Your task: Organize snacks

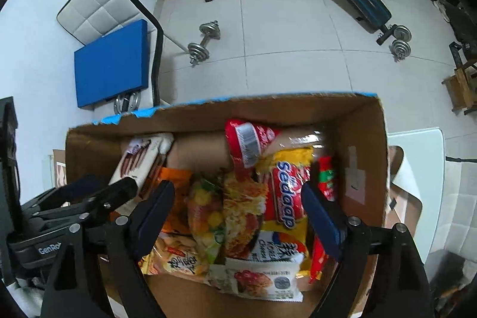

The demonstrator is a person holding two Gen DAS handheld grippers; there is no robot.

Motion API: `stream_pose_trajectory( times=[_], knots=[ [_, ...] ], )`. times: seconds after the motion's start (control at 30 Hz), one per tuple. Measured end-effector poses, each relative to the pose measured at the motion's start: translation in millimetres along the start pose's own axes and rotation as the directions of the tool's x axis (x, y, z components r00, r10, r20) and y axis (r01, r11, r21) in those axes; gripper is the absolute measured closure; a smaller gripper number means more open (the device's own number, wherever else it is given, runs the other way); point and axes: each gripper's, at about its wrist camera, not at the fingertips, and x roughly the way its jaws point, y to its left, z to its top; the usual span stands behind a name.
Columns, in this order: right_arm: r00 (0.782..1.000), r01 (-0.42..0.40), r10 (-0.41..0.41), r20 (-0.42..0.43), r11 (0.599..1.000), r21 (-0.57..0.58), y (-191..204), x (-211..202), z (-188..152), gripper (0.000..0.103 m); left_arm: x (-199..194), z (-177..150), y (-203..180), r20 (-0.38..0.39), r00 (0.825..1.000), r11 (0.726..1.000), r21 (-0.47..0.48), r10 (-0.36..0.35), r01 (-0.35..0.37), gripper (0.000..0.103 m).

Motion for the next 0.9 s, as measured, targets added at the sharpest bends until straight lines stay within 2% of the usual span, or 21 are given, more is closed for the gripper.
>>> stream_pose_trajectory(
  times=[0.4, 0.67, 0.9],
  knots=[
    [0.997, 0.080, -0.079, 0.012, 0.996, -0.027, -12.6, -24.0, -43.9, 0.013, -33.5, -40.6, -3.6, 0.115, 0.993, 0.999, 0.036, 0.031, -0.036, 0.009],
    [0.991, 0.104, -0.098, 0.093, 0.993, -0.058, -10.1, -62.3, -95.0, 0.013, -75.6, -90.8, -13.0, 0.239, 0.968, 0.996, 0.041, 0.073, -0.085, 0.009],
    [0.987, 0.090, -0.080, 0.139, 0.994, -0.068, -6.3, -95.1, -135.2, 0.013, -101.8, -131.8, -21.1, 0.294, 0.952, 0.995, 0.032, 0.081, -0.094, 0.009]
  ],
)
